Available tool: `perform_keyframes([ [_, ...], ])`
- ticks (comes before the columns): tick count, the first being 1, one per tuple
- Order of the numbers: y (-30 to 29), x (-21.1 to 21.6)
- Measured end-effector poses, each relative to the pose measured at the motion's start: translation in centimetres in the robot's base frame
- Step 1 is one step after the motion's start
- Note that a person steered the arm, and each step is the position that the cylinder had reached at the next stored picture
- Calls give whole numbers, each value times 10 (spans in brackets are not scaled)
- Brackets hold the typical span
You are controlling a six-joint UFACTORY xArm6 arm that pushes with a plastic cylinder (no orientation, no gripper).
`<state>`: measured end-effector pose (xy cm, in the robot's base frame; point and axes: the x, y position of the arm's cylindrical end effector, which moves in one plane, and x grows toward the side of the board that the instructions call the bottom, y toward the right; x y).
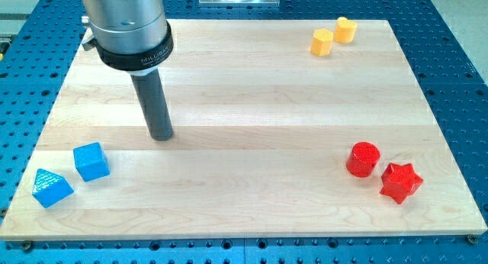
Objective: Move the green star vertically to the blue cube
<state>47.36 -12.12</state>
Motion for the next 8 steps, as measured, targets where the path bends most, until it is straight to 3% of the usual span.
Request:
perform_keyframes([
  [3,-4,1],
  [4,-3,-30],
  [6,-2,-183],
  [7,-27,-234],
  [8,-45,-244],
])
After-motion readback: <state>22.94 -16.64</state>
